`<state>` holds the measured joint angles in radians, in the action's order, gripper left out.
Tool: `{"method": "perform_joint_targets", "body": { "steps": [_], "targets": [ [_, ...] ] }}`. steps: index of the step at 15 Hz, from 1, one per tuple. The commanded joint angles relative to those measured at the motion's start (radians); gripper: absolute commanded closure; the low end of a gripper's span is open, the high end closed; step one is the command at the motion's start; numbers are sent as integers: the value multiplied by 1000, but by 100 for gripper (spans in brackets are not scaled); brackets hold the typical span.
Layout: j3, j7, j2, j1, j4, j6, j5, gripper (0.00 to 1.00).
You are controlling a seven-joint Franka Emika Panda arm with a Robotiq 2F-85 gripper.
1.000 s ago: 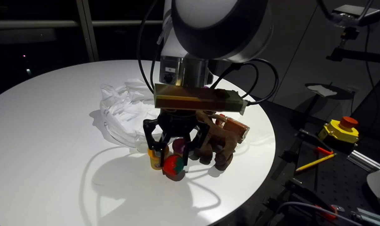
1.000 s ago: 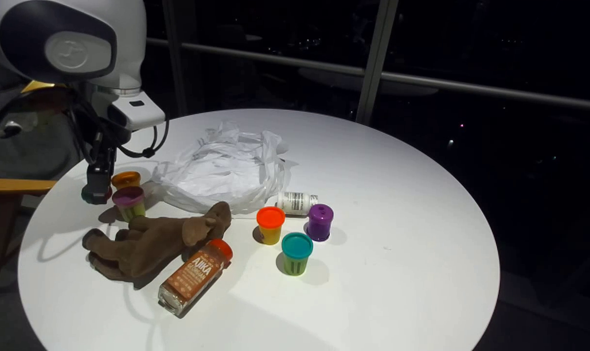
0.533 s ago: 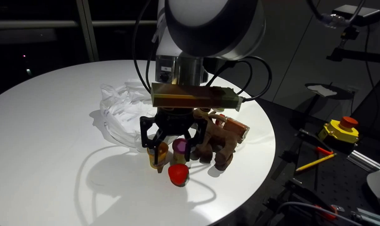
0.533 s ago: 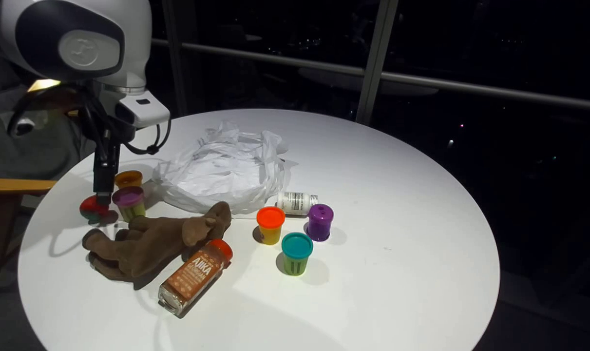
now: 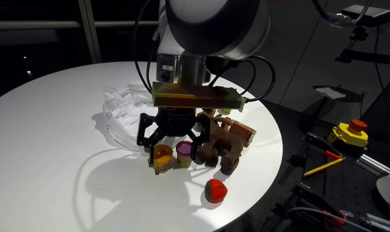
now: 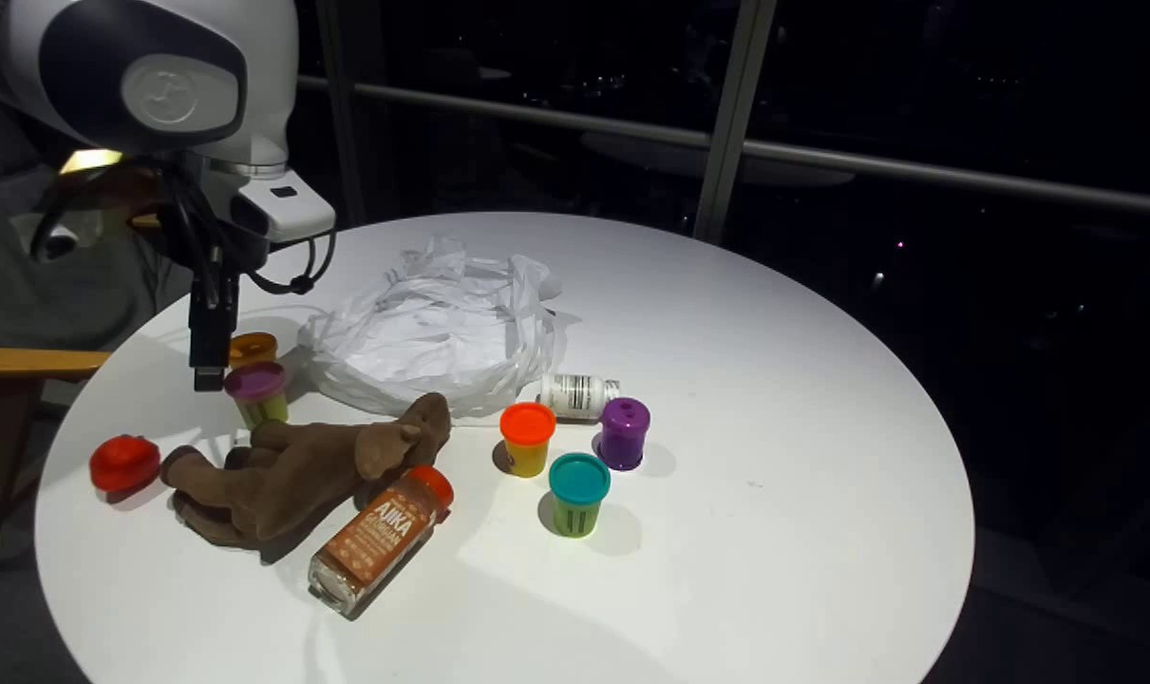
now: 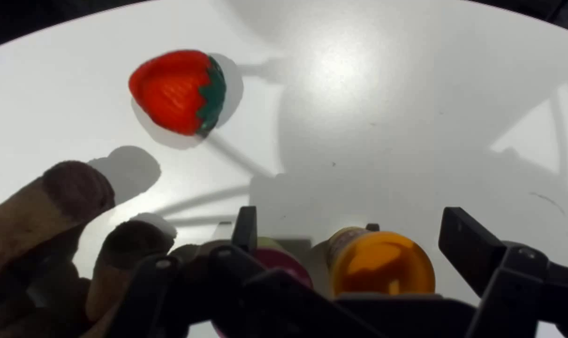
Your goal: Remove all the contents from the white plastic bag and put them on the table
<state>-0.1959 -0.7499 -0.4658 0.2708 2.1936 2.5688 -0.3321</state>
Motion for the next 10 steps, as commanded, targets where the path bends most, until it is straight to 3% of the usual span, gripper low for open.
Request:
{"method": "perform_joint_targets", "body": {
  "steps": [1,6,10],
  "targets": [
    [28,-5,62,15,-10,-4,20,0],
    [37,-19,156,-18,-63,-85,-12,0],
    [10,14,225,-66,-146,-369,-98,0]
  ]
}}
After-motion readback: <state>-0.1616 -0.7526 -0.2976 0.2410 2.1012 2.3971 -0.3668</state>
